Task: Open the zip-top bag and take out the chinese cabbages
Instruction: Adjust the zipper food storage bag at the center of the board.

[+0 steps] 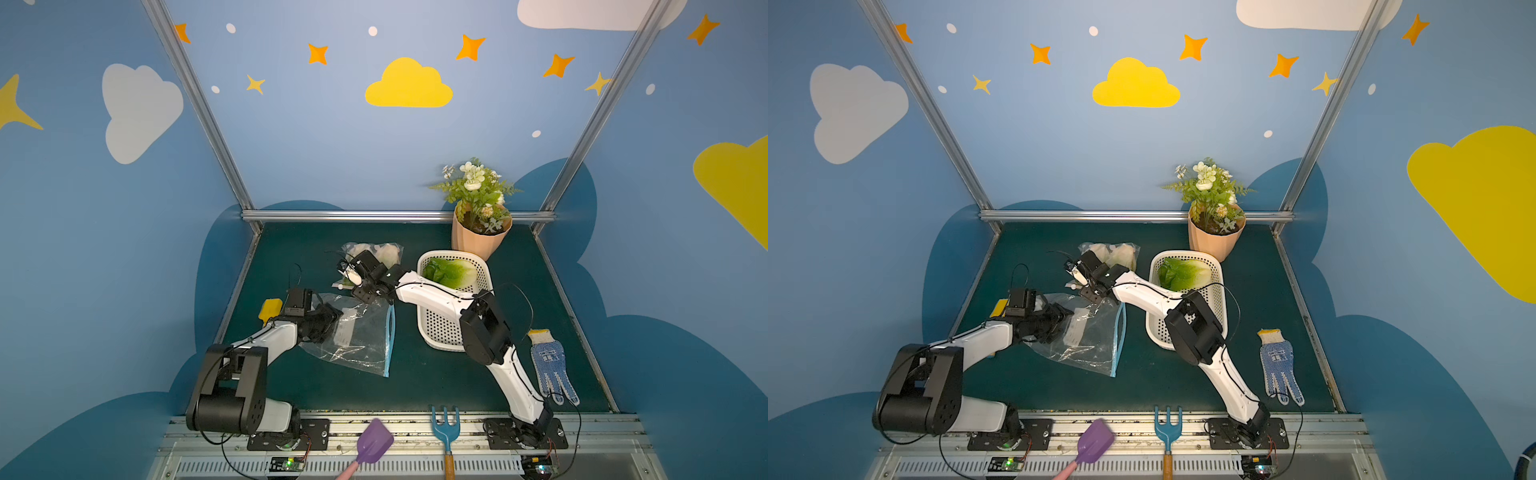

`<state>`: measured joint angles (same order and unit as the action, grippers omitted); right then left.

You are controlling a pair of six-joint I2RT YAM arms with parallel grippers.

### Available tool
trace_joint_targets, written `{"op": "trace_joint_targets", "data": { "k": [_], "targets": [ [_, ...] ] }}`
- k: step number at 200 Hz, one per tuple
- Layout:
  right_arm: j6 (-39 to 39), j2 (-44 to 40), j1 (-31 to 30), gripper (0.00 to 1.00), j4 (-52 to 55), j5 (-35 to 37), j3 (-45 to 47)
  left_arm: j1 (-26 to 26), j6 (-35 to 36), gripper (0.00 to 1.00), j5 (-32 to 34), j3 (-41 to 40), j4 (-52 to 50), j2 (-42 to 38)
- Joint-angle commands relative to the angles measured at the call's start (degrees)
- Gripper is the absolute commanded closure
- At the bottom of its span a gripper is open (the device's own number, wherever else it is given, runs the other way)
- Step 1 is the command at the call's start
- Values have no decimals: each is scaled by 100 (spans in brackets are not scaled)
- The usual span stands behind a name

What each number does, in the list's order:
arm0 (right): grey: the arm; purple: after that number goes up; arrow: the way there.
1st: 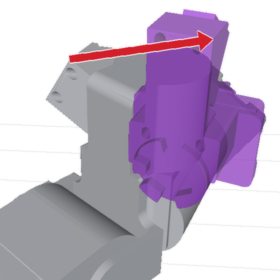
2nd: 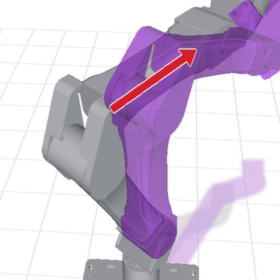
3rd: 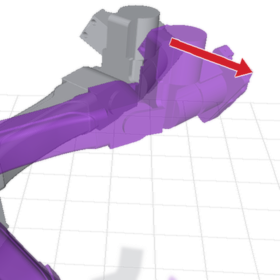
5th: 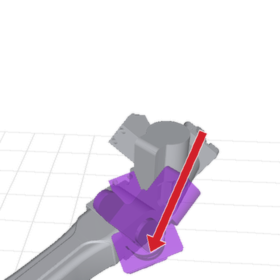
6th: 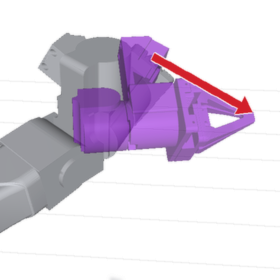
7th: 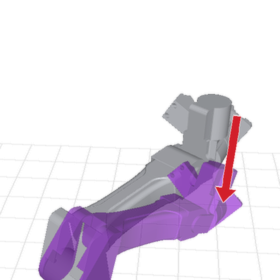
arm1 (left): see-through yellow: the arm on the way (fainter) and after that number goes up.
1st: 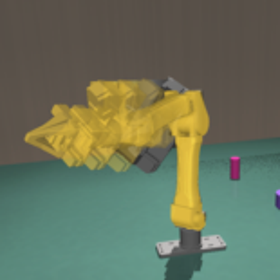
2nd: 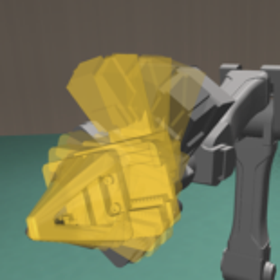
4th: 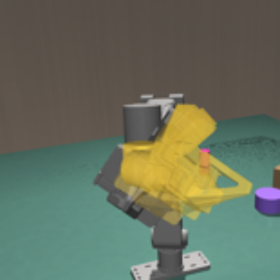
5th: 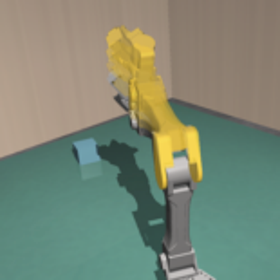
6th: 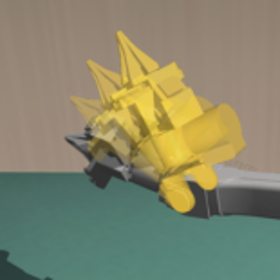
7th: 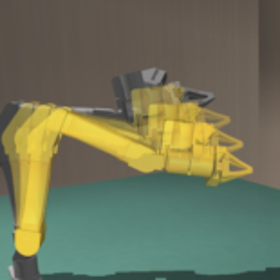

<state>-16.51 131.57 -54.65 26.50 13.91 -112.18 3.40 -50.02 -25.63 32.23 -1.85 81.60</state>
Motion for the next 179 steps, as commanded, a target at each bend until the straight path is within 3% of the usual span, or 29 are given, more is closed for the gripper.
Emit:
{"op": "trace_joint_targets", "data": {
  "k": [1, 115, 162, 179],
  "targets": [
    [-312, 116, -72, 32, -265, 463, 207, 12, 17, 32, 32, -50, -53, 121],
    [-675, 381, -49, 20, -693, 1201, 459, 14, 26, 34, 4, -15, -8, 369],
    [-903, 674, -2, 22, -949, 1443, 204, 16, 25, 34, -20, 20, 0, 435],
    [-968, 734, 16, 33, -1044, 1516, 166, 17, 32, 35, -5, 44, -9, 464]
  ]
}}
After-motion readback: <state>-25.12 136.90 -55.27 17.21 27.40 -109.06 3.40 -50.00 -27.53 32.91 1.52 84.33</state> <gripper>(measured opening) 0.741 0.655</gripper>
